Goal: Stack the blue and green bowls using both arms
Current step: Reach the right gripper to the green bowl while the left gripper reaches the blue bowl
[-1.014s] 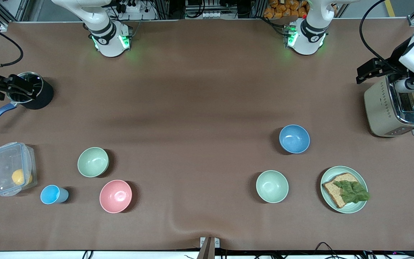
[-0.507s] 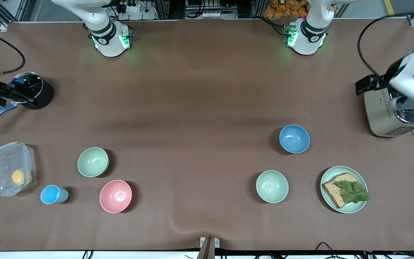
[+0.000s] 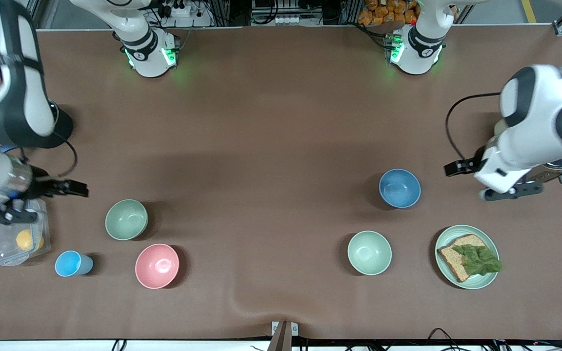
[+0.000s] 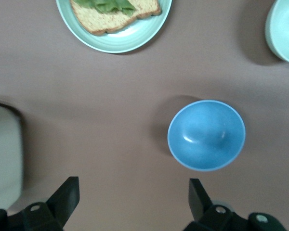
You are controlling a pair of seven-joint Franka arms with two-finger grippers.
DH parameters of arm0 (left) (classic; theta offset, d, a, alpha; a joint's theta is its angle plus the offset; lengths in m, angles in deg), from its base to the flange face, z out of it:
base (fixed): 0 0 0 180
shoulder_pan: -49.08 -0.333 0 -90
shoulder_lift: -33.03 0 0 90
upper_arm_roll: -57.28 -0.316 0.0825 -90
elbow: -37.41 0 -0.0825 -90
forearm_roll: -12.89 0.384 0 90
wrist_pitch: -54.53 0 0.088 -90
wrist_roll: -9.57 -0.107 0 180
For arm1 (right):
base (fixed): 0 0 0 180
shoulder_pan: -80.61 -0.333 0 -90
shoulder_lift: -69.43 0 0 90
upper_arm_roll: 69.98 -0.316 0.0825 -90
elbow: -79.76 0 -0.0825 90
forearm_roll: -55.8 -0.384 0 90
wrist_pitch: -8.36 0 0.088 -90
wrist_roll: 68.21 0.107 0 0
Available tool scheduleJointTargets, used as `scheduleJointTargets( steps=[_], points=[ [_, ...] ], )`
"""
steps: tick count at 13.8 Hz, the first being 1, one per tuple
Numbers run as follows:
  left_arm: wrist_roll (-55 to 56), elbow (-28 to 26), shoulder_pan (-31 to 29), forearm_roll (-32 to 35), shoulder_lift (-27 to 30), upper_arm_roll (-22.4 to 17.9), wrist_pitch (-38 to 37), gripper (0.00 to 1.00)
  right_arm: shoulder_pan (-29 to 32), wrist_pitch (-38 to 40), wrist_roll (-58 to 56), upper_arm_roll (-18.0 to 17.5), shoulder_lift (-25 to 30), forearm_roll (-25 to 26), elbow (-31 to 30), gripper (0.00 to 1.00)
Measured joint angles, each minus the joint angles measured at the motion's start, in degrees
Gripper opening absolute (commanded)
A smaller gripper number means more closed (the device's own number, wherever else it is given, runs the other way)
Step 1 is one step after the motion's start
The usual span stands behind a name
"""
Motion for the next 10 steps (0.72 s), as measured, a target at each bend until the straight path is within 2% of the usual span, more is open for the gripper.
scheduleJointTargets(
  steps=[3, 6, 10],
  points=[
    [0.05, -5.16, -0.33, 0.00, -1.27, -0.04, 5.50, 1.00, 0.11, -2.24, 0.05, 0.04, -7.41, -1.53, 2.56, 1.00],
    [0.05, -7.64, -0.33, 0.00, -3.57, -0.02, 10.39, 1.00, 1.04, -5.75, 0.08, 0.10, -13.87, -2.23, 4.73, 1.00],
    [0.05, -10.73, -0.05, 0.00, -7.75, 0.67, 19.23, 1.00, 2.02, -9.98, 0.08, 0.11, -18.54, -3.13, 4.84, 1.00]
  ],
)
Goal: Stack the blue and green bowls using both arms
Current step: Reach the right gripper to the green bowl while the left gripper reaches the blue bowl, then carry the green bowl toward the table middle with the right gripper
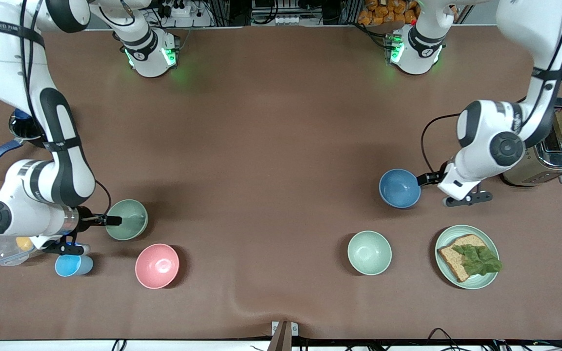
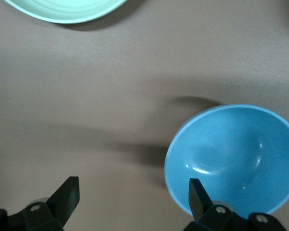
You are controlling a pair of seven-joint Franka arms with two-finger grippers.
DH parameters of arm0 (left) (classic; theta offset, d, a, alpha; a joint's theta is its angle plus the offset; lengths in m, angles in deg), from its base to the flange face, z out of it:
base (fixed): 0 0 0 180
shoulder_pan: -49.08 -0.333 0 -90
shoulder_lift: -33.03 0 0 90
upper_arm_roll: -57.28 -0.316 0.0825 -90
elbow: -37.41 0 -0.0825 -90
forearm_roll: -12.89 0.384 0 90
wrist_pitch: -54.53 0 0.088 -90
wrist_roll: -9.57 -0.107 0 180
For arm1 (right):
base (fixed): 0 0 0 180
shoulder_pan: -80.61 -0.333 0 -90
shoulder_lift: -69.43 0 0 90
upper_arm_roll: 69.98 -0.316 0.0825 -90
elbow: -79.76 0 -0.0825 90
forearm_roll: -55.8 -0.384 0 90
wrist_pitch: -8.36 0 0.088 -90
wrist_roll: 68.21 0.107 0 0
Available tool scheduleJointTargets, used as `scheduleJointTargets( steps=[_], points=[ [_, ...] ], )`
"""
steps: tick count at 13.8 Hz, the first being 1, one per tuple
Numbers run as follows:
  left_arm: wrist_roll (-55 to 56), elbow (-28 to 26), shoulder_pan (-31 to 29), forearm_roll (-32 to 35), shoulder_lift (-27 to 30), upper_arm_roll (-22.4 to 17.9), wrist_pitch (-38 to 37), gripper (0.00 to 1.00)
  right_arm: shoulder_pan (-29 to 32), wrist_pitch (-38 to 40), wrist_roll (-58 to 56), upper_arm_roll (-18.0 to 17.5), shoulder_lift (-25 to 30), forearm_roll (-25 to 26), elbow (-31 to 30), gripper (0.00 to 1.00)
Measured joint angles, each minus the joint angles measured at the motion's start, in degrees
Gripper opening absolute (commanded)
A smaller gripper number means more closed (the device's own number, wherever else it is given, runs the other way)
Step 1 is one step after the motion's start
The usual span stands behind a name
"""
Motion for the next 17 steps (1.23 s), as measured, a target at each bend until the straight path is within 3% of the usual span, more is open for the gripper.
scheduleJointTargets(
  steps=[1, 2, 3, 5, 6, 9, 14, 17],
  points=[
    [0.00, -0.10, 0.05, 0.00, -1.03, 0.46, 0.95, 0.97, 0.22, -0.33, -0.01, 0.00, -0.53, -0.03, 0.00, 0.74],
    [0.02, -0.10, 0.13, 0.00, -1.85, 0.86, 1.41, 0.93, 0.37, -0.69, -0.05, 0.00, -0.91, -0.06, 0.00, 0.28],
    [0.03, -0.10, 0.21, 0.00, -2.42, 1.09, 1.57, 0.87, 0.40, -0.94, -0.06, 0.00, -1.15, -0.07, -0.04, 0.02],
    [0.04, -0.10, 0.22, 0.00, -3.05, 1.20, 1.59, 0.72, 0.40, -1.57, -0.06, -0.18, -1.27, -0.11, -0.81, 0.00],
    [0.03, -0.11, 0.22, 0.00, -3.26, 1.20, 1.60, 0.60, 0.40, -2.79, -0.06, -0.32, -1.28, -0.13, -1.69, 0.00],
    [0.04, -0.10, 0.27, 0.00, -4.05, 1.36, 2.10, 0.03, 0.39, -5.39, -0.06, -0.83, -1.29, -0.14, -3.91, 0.00],
    [0.05, 0.01, 0.49, 0.00, -4.66, 2.34, 2.50, 0.00, -0.50, -2.60, -0.16, -3.20, 1.74, -0.50, -3.36, 0.00],
    [0.05, 0.54, 0.49, -0.04, -4.27, 2.59, 2.42, 0.00, -5.39, 0.19, 2.75, -4.26, 5.68, -0.92, -2.99, 0.00]
  ],
)
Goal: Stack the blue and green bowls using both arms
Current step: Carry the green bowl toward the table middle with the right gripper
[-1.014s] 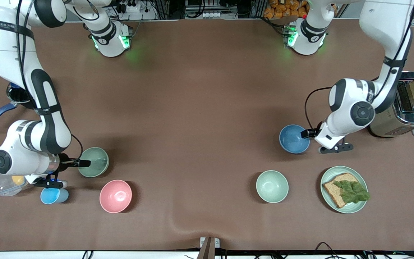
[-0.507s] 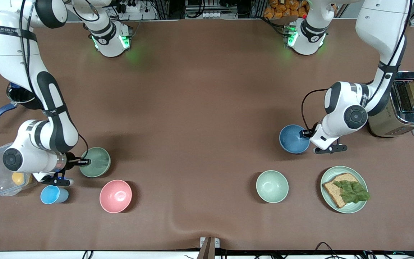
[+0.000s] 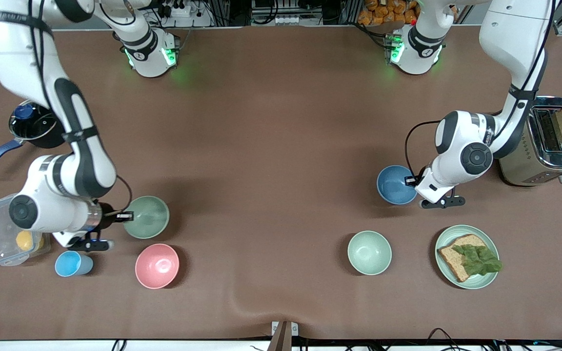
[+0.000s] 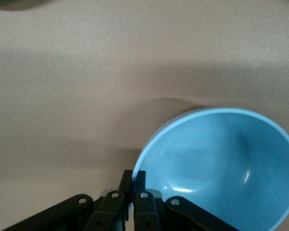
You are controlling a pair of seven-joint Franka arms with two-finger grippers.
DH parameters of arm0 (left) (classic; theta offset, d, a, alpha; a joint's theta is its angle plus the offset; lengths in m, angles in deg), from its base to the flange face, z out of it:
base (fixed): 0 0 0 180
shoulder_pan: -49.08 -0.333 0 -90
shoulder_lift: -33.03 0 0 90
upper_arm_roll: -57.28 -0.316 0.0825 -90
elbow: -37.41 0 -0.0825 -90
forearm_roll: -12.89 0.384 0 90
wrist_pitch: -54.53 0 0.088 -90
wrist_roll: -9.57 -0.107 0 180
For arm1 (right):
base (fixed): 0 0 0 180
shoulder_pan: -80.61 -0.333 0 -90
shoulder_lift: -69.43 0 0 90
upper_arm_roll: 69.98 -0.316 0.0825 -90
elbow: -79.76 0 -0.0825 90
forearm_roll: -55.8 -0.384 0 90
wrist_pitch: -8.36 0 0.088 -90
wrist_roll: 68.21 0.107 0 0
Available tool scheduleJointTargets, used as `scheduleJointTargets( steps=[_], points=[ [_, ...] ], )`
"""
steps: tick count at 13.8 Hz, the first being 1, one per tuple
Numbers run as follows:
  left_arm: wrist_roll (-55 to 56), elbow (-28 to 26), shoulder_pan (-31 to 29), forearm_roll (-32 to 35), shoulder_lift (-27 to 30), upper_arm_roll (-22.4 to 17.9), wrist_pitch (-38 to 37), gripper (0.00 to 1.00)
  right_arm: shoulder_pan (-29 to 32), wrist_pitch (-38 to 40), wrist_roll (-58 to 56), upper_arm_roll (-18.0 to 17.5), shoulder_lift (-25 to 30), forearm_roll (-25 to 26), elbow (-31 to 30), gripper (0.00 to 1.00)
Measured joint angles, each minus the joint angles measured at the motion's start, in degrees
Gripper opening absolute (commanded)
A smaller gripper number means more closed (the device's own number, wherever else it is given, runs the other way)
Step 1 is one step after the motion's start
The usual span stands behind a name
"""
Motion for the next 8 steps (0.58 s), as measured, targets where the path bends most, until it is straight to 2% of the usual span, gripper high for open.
scheduleJointTargets(
  steps=[4, 8],
  points=[
    [0.00, 0.44, -0.01, 0.00, 0.00, 0.00, 0.04, 0.00, -6.47, 0.02, 6.55, -2.28, 1.86, -6.33, -0.18, 0.00],
    [0.00, 1.51, -0.15, 0.00, 0.05, -0.02, 0.05, 0.00, -12.58, -6.34, 7.16, -2.67, -0.81, -14.45, -1.16, 0.00]
  ],
)
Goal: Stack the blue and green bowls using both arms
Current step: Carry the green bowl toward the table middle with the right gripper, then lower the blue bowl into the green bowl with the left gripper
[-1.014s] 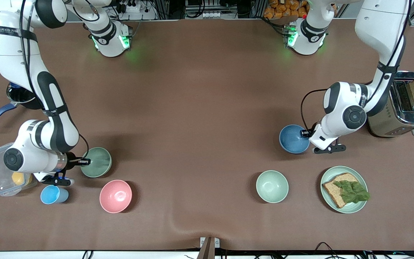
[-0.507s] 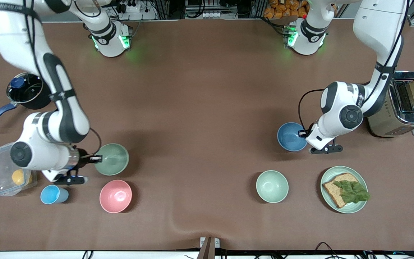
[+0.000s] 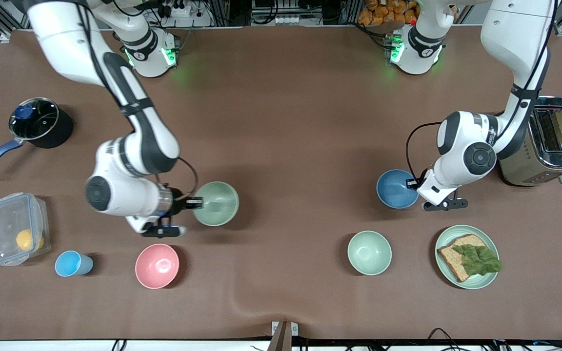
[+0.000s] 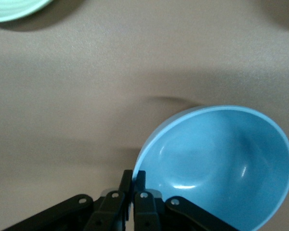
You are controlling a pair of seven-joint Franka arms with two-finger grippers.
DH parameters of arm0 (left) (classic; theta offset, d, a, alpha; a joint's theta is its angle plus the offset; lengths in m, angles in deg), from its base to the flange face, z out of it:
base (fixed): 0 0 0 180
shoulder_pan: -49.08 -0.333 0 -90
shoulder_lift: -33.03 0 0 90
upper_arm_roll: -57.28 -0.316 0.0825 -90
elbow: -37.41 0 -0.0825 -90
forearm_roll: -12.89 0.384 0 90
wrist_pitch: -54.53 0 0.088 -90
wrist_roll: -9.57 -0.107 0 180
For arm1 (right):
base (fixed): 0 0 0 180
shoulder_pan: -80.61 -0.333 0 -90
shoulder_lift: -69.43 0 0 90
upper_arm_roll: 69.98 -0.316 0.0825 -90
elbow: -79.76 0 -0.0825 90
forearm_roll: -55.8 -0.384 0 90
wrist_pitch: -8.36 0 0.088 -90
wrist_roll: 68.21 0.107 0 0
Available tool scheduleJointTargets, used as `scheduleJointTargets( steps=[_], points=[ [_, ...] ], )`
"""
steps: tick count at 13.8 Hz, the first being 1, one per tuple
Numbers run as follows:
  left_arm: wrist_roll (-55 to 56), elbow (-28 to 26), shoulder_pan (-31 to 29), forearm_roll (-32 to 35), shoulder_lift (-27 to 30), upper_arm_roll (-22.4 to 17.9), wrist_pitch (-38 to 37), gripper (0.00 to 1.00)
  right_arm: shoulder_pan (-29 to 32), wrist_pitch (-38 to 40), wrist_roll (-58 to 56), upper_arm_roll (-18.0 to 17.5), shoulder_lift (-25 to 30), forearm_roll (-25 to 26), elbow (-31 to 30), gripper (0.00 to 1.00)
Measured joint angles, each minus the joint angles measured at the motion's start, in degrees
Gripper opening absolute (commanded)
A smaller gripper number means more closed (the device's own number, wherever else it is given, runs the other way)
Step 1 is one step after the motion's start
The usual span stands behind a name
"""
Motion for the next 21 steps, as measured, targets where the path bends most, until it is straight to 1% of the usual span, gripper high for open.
scheduleJointTargets(
  steps=[5, 7, 8, 9, 10, 13, 16, 19, 21],
  points=[
    [0.00, 1.96, -0.01, 0.00, 0.94, 0.63, -0.21, 0.00, -8.90, -10.02, 8.24, -0.08, -5.41, -0.79, -0.16, 0.00],
    [0.00, 3.21, 0.03, 0.00, 1.34, 1.25, -1.57, 0.00, -10.43, -11.95, 9.91, -0.06, -6.69, -0.79, -0.21, 0.00],
    [0.00, 4.00, 0.03, 0.00, 1.55, 1.44, -2.57, 0.00, -10.47, -12.17, 10.13, -0.01, -7.09, -0.79, -0.21, 0.19],
    [0.00, 4.84, 0.00, 0.00, 1.80, 1.80, -3.65, 0.00, -10.44, -12.20, 10.32, 0.23, -7.33, -0.83, -0.22, 0.75],
    [0.00, 5.73, 0.00, 0.00, 2.03, 2.33, -4.71, 0.00, -10.37, -12.20, 11.22, 0.42, -7.38, -0.96, -0.20, 1.00],
    [2.77, 7.67, 0.03, 0.00, 2.20, 4.79, -6.40, 0.00, -10.07, -12.09, 18.55, 0.58, -7.03, -1.17, 0.67, 1.00],
    [8.83, 8.66, 0.20, 0.00, 2.17, 8.75, -6.51, 0.00, -9.53, -9.66, 27.25, 1.21, -4.76, -1.21, 1.77, 1.00],
    [19.12, 10.45, 0.98, -0.01, 1.75, 14.00, -6.55, 0.00, -7.23, -7.66, 38.00, 1.84, -2.14, -1.21, 1.83, 1.00],
    [26.99, 12.68, 4.33, -0.01, 0.42, 15.38, -6.55, 0.00, -6.73, -7.39, 45.96, 1.90, -2.25, -1.21, 1.52, 1.00]
  ],
)
